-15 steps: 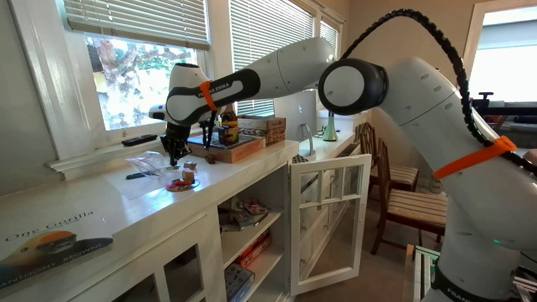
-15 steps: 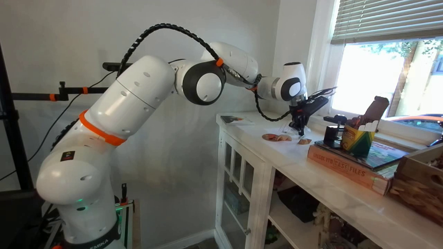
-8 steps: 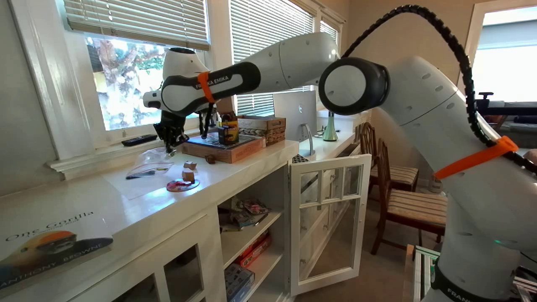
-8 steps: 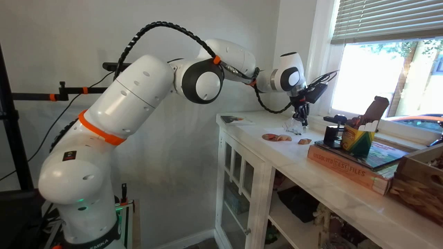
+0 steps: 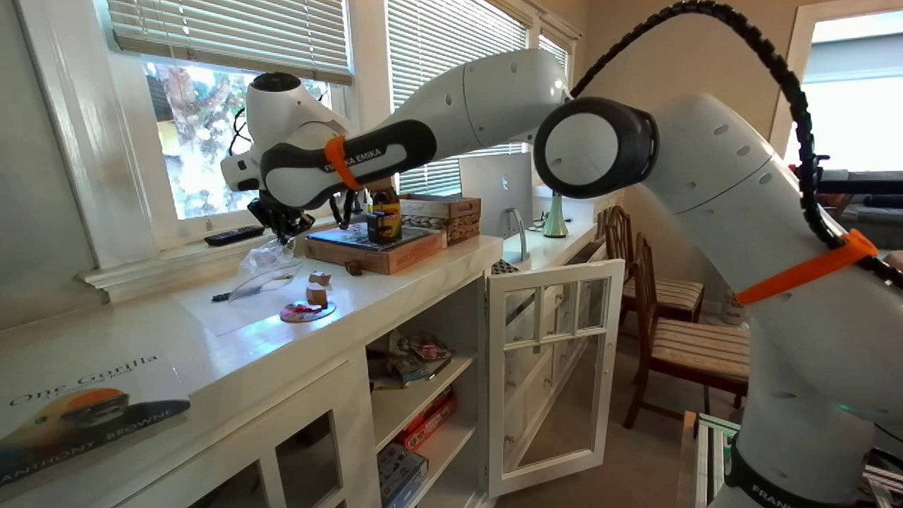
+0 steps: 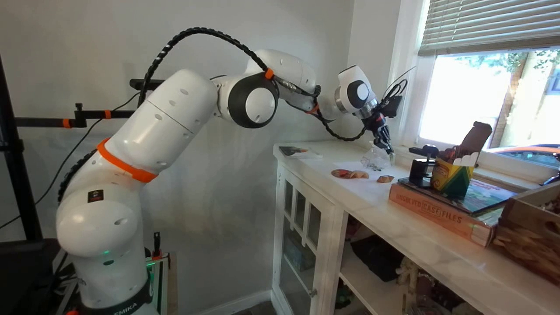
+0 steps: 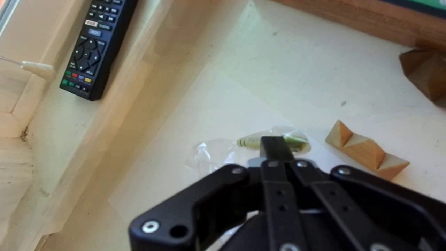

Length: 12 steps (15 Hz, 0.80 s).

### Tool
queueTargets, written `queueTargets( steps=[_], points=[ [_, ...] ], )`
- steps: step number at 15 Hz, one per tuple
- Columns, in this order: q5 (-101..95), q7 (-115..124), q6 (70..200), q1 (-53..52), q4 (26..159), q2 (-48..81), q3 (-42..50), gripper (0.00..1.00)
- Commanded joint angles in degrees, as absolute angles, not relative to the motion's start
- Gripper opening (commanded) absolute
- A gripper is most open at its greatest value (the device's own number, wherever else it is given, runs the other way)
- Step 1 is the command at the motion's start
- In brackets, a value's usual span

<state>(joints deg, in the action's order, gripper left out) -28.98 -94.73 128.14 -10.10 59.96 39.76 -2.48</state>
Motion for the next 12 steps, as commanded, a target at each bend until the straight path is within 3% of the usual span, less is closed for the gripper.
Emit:
queueTargets(
  steps=[1, 12],
  points=[
    [-34.72, -92.5, 130.07, -12.45, 60.44, 39.52, 0.52, 0.0],
    [-55.68, -77.96, 135.65, -19.75, 59.95, 40.67, 11.43, 0.0]
  ],
)
